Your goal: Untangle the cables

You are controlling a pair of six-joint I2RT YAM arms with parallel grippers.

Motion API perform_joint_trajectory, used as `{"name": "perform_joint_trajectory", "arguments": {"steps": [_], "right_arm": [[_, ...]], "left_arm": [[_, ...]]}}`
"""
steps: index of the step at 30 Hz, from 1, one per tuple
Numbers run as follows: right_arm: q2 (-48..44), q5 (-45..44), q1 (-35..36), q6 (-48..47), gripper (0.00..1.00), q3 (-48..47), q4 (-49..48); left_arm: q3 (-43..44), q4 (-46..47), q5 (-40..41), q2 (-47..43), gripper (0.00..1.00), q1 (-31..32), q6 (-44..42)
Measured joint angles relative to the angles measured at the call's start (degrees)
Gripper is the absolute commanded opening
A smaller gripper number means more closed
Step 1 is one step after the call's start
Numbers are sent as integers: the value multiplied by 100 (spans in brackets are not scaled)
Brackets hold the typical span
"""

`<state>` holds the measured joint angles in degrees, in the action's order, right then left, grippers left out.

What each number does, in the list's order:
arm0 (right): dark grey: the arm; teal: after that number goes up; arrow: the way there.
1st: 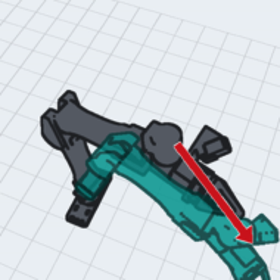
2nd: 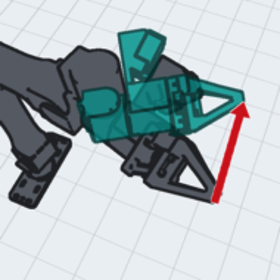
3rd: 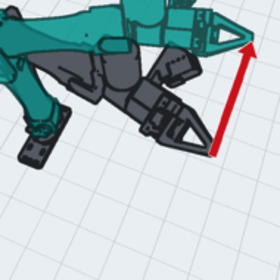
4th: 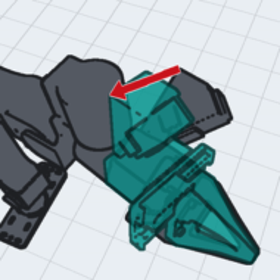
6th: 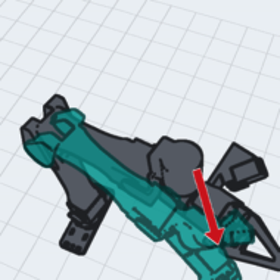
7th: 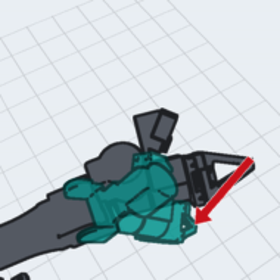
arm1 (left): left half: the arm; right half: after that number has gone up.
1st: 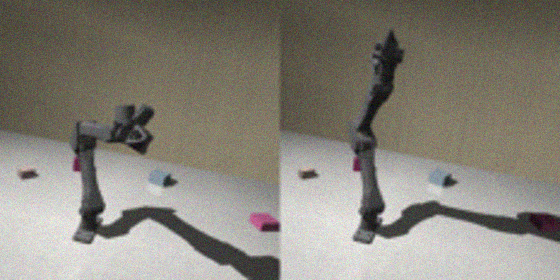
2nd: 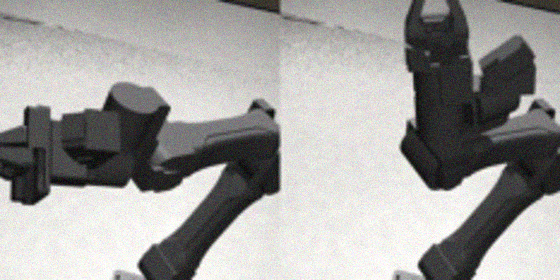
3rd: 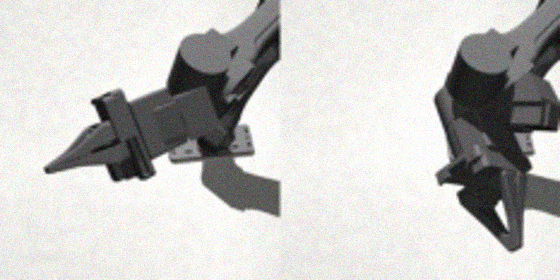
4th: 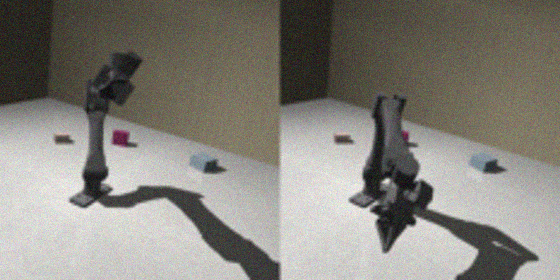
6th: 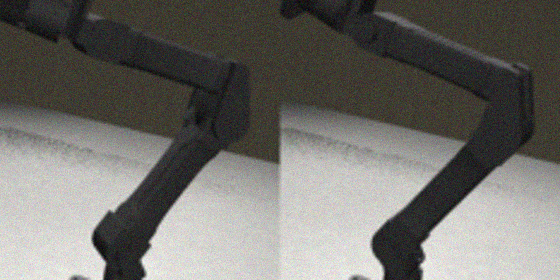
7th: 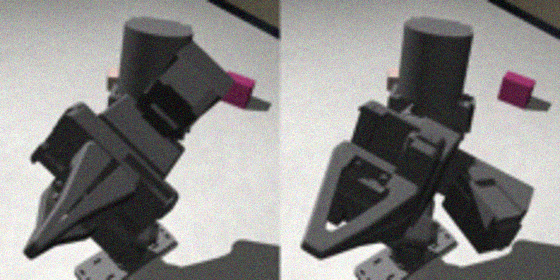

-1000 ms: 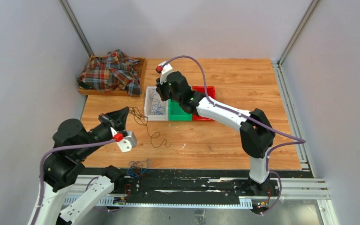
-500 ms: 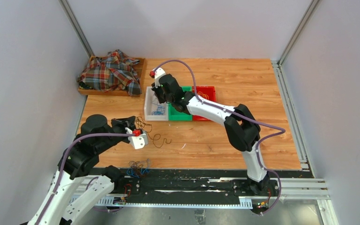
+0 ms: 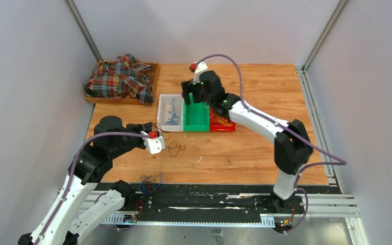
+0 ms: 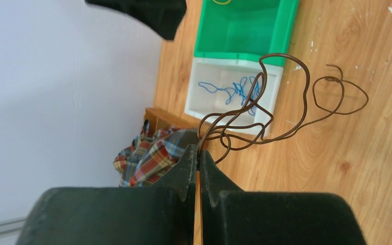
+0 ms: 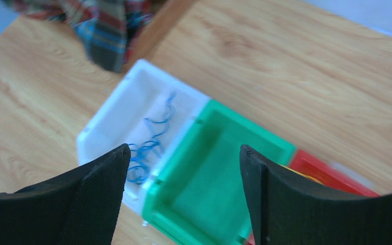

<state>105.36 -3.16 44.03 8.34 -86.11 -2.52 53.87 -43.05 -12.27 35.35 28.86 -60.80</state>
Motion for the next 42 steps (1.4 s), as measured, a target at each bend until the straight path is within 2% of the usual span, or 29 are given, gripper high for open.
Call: {"name": "perform_joint_trajectory", "arguments": {"steps": [5, 10, 13, 21, 23, 25, 28, 32, 34, 38, 42], "right_arm": [[-728, -407, -564, -81, 80, 750, -33], [-920, -426, -1010, -131, 67, 1672, 9], [-911, -229, -1307, -39, 56, 1978, 114], [-911, -79, -1622, 234, 7, 2157, 42], [-911, -83, -1615, 326, 1, 2218, -46], [-911, -138, -1617, 415, 3, 2271, -74], [-911, -164, -1617, 468, 29, 2312, -138], [-885, -142, -1617, 501, 38, 2302, -249], [-798, -136, -1617, 483, 38, 2260, -291], [-378, -118, -1617, 426, 31, 1906, -273], [-81, -94, -1617, 389, 8, 1703, -264]], "left_arm": [[417, 361, -149, 654, 0, 0, 166], [1088, 841, -273, 1567, 0, 7, 284], [1506, 1069, -275, 2131, 0, 28, 365], [2258, 1646, 22, 3263, 0, 315, 304], [2302, 1740, 179, 3486, 1, 398, 195], [2317, 1775, 323, 3692, 0, 455, 74], [2352, 1770, 531, 3978, 0, 527, -131], [2459, 1768, 680, 4190, 0, 586, -256], [2490, 1773, 726, 4197, 0, 590, -310], [2500, 1759, 787, 4124, 0, 610, -407], [2500, 1679, 817, 3967, 0, 638, -483]]}}
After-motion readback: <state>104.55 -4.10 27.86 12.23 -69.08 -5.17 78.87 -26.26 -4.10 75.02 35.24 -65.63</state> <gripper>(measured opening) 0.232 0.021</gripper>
